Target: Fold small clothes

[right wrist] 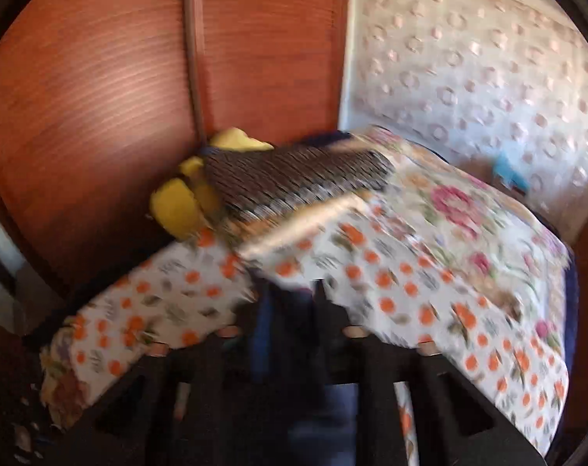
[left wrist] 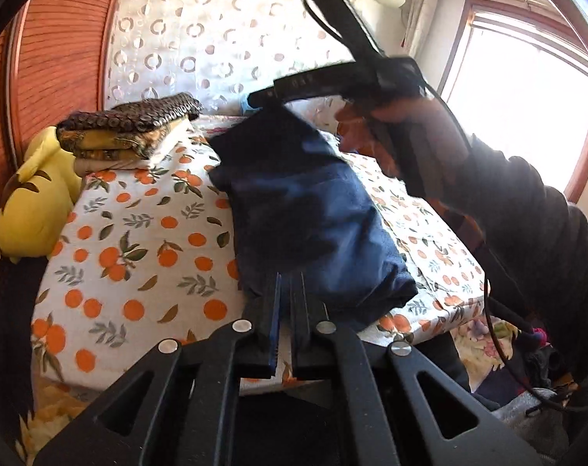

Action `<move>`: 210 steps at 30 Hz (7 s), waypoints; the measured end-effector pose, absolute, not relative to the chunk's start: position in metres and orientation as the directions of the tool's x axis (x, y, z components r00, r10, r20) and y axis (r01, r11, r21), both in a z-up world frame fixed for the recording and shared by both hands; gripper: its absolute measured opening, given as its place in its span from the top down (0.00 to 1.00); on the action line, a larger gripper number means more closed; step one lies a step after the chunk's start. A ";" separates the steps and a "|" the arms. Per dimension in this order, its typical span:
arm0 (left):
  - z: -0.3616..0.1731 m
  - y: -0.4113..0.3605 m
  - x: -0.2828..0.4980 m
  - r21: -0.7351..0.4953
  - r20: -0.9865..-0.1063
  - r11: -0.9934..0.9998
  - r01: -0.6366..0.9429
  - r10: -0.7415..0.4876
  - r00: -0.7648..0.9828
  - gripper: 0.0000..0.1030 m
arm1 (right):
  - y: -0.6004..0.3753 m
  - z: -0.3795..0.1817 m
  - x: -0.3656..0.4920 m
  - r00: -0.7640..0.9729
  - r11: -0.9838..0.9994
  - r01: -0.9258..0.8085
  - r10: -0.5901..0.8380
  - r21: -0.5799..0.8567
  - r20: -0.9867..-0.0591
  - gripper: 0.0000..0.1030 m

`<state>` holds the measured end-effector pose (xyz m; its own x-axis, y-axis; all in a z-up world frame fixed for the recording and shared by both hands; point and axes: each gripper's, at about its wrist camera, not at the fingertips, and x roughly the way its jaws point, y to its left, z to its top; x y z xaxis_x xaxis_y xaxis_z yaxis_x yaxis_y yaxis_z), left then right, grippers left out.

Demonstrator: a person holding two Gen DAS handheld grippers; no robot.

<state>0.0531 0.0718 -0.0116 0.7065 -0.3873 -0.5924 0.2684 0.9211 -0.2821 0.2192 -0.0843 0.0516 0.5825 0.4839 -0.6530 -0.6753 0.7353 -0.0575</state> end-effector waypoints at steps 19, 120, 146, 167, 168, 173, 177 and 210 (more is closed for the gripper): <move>-0.065 0.041 0.121 -0.415 -0.688 0.893 0.174 -0.433 0.582 0.50 | -0.162 -0.018 0.258 0.442 0.829 -0.526 0.456 0.189 -0.772 0.39; 0.108 0.084 0.200 -0.027 -0.452 0.993 0.111 -0.112 0.885 0.19 | -0.176 0.073 0.225 0.857 0.932 -0.360 0.348 0.041 -0.381 0.35; 0.128 -0.004 0.102 -0.001 -0.392 0.988 0.153 -0.142 0.909 0.19 | -0.188 0.064 0.102 0.926 0.974 -0.205 0.223 0.092 -0.305 0.34; 0.130 -0.007 0.090 -0.026 -0.380 0.992 0.124 -0.125 0.917 0.19 | -0.186 0.053 0.098 0.936 0.978 -0.196 0.209 0.073 -0.285 0.34; 0.130 -0.006 0.092 -0.028 -0.381 0.992 0.124 -0.126 0.916 0.19 | -0.186 0.053 0.097 0.936 0.978 -0.197 0.209 0.072 -0.285 0.34; 0.131 -0.007 0.092 -0.025 -0.379 0.992 0.127 -0.127 0.916 0.19 | -0.189 0.053 0.098 0.936 0.977 -0.200 0.211 0.070 -0.283 0.34; 0.131 -0.007 0.092 -0.027 -0.380 0.992 0.125 -0.126 0.916 0.19 | -0.190 0.053 0.098 0.935 0.977 -0.200 0.212 0.071 -0.284 0.34; 0.133 -0.009 0.095 -0.023 -0.372 0.992 0.123 -0.123 0.920 0.19 | -0.200 0.052 0.100 0.938 0.978 -0.197 0.208 0.068 -0.278 0.34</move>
<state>0.0954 -0.0090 0.1329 0.9202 -0.1228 -0.3718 0.1231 0.9921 -0.0230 0.1000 -0.2001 0.0525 0.9376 0.2084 -0.2783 -0.1972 0.9780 0.0681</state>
